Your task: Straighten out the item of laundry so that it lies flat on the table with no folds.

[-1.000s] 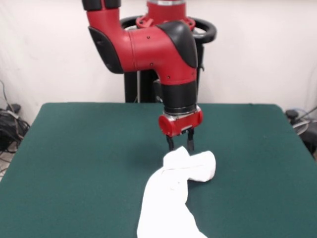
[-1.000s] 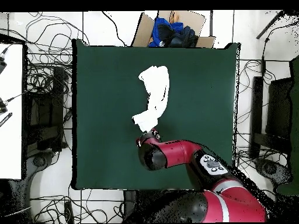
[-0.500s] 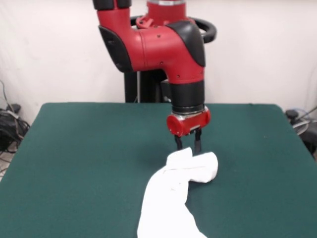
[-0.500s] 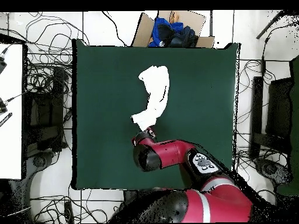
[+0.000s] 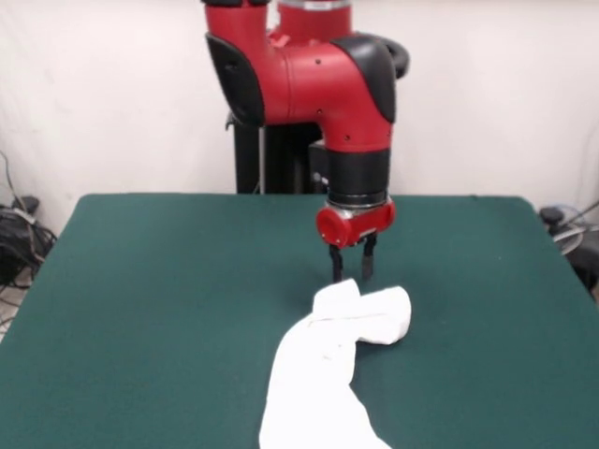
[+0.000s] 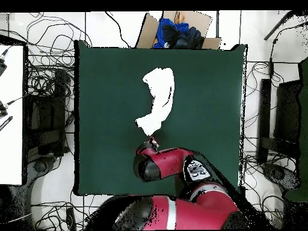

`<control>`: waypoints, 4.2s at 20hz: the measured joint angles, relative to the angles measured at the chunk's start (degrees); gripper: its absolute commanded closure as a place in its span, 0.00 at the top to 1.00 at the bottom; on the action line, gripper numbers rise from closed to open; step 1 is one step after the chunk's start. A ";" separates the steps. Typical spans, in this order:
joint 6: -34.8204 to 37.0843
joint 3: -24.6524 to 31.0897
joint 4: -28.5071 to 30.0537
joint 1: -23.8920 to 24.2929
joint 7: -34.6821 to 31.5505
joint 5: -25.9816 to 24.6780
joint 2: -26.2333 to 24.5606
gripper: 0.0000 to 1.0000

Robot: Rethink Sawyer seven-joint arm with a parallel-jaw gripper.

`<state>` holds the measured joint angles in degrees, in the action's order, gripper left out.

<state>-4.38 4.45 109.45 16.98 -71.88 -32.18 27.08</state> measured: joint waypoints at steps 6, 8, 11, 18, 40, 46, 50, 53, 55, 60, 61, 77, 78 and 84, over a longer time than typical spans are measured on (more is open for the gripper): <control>0.01 -5.34 -0.11 -4.72 0.00 0.86 0.37 1.00; 0.00 -7.25 -0.14 -6.30 0.00 1.18 0.87 1.00; 0.00 -9.28 -0.20 -7.66 0.00 1.51 1.67 1.00; -2.94 -12.41 -0.22 -8.78 0.00 2.21 3.16 1.00; -9.02 -8.09 -1.48 -0.74 0.00 2.09 1.23 1.00; -8.95 -1.73 -1.50 4.92 0.00 -0.26 -0.44 1.00; -8.44 2.21 -1.50 8.75 0.00 -1.39 -1.89 1.00; -8.21 4.50 -1.50 10.83 0.00 -2.20 -2.97 1.00; -8.21 5.94 -1.49 11.88 0.00 -2.83 -3.64 1.00; -8.33 7.32 -1.26 11.77 0.00 -3.34 -3.97 1.00; -8.50 7.32 -1.20 11.49 0.00 -3.34 -3.90 1.00; -13.83 5.03 -0.94 4.00 0.00 -3.34 0.32 1.00; -13.82 5.03 -0.94 4.08 0.00 -3.35 0.42 1.00; -13.82 5.02 -0.94 4.30 0.00 -3.35 1.00 1.00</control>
<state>-18.19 9.48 108.51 21.29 -71.88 -35.53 28.08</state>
